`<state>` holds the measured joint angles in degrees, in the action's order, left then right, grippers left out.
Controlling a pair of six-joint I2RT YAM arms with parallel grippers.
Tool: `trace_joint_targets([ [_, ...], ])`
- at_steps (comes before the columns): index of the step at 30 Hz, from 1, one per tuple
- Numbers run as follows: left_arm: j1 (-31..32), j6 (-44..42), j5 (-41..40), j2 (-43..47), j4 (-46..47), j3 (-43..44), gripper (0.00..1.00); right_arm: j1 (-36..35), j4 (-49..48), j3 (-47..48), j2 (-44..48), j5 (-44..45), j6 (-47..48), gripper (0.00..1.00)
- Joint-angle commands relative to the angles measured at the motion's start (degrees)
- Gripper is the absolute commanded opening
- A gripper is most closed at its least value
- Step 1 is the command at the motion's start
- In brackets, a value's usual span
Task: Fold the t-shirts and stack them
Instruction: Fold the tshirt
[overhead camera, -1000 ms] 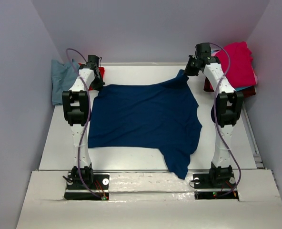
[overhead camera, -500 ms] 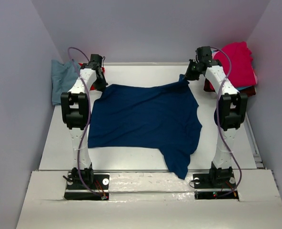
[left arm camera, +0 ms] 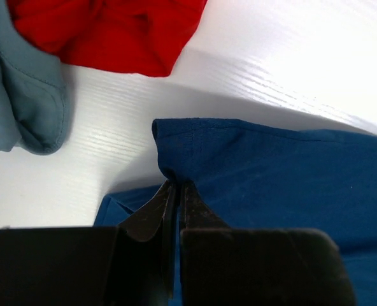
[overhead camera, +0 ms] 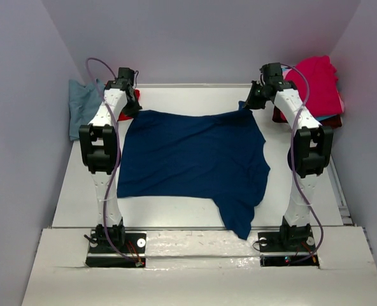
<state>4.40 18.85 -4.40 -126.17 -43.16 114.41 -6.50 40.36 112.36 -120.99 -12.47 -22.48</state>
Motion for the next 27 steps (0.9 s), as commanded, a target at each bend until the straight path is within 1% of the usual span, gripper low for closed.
trace_joint_targets([
  [1,-0.3,0.5,-2.7,1.9,-1.9,2.0,0.06,-0.7,-0.5,-1.3,5.5,-0.8,0.5,0.07],
  [3,-0.3,0.5,-4.1,2.5,-2.4,-0.1,0.06,-0.7,-0.1,-1.7,5.9,-0.9,0.6,0.07],
  [5,-0.3,0.9,-4.0,3.6,-2.3,-2.0,0.06,-0.7,0.4,-2.0,6.3,-1.2,0.6,0.07],
  [7,-0.3,1.2,-4.1,5.0,-1.8,-5.8,0.06,-1.3,2.0,-1.7,6.2,-1.2,0.5,0.07],
  [11,-0.3,1.3,-4.2,6.5,-1.3,-9.3,0.06,-1.8,3.7,-2.9,6.9,-0.5,0.3,0.07],
  [17,-2.1,2.0,-2.7,7.5,-0.4,-11.8,0.06,-1.8,4.4,-7.7,8.2,1.4,-0.7,0.07],
  [22,-2.6,1.9,-3.5,8.2,-0.9,-12.0,0.06,-1.8,5.1,-11.3,8.6,1.4,-2.0,0.07],
  [27,-3.2,1.9,-3.7,9.4,-0.4,-14.5,0.06,-1.8,7.9,-12.2,8.8,6.2,-3.0,0.07],
])
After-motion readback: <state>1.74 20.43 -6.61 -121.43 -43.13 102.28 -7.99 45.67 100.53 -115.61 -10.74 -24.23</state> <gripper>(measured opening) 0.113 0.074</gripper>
